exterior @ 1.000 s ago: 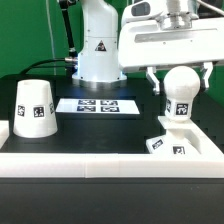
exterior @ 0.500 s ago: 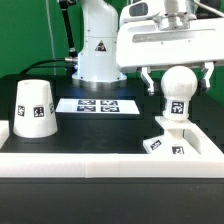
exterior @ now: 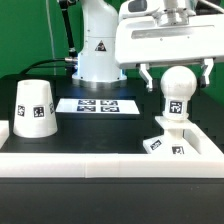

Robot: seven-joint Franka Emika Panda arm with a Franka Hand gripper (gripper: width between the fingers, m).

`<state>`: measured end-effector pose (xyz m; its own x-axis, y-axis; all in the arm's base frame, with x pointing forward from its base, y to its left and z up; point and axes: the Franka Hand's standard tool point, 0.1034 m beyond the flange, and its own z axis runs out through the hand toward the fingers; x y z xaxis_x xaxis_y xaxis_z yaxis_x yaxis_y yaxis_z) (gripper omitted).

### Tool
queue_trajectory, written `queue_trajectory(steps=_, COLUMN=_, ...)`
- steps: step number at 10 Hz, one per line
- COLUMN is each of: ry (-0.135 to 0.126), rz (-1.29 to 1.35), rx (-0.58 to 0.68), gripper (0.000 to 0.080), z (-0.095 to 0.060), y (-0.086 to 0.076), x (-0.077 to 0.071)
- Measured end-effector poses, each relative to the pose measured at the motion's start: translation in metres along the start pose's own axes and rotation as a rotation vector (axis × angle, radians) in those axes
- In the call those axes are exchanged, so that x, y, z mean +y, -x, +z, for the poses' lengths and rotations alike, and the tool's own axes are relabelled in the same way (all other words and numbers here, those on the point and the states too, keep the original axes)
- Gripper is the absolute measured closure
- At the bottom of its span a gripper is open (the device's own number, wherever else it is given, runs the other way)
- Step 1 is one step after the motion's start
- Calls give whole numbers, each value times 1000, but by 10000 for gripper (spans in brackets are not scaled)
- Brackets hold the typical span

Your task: Assemble lamp

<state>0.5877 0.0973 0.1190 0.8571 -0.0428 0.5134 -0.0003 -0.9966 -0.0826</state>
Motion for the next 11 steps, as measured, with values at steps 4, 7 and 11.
queue_trajectory(steps=4, ry=-3, rz=0, rx=-51, gripper=100, z=-2, y=2, x=2)
queue_trajectory(steps=7, ry=-23, rz=16, rx=-281, gripper=100, z=0, y=6, x=3)
queue_trajectory(steps=11, ry=-43, rz=33, rx=-470, gripper=100, z=2, y=2, x=3)
